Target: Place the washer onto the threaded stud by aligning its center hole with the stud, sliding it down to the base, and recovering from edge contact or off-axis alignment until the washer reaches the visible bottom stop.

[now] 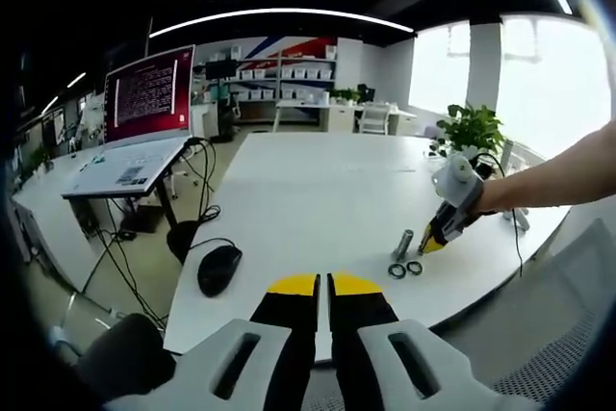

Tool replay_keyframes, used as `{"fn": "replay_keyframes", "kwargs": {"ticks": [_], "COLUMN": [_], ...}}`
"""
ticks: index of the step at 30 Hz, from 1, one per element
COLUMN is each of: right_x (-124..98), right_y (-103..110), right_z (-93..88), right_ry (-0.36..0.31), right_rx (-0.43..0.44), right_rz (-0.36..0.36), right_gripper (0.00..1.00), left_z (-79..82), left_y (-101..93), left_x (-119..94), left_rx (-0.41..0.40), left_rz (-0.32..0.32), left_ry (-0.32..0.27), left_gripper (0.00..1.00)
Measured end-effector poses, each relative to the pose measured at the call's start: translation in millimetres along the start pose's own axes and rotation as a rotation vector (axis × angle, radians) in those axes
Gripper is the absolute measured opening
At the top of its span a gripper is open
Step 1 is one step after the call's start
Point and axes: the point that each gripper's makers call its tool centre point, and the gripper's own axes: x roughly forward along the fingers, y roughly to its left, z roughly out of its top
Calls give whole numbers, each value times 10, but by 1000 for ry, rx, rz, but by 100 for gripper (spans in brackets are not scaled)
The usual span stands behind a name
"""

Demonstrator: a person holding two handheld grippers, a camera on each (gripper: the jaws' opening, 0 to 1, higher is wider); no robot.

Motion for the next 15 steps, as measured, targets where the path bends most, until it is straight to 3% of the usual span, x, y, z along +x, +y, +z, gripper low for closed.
{"fn": "replay_keyframes", "kwargs": {"ticks": [4,8,15], "right_x": [-2,-13,-62], "right_y": [-13,-42,-55], "right_z": [17,0,-123], "right_ry": [-6,-6,-21], "right_rx": [-8,-27,15], "right_rz": [4,-6,-1], "right_gripper": [15,22,27], "left_z": [-1,4,14], "left_y": [3,4,9], "left_x": [-1,0,-3], "left_rx": [-1,-1,-4], "left_rz": [1,1,4], "left_ry": [1,-2,-7], "left_gripper": [1,1,1]}}
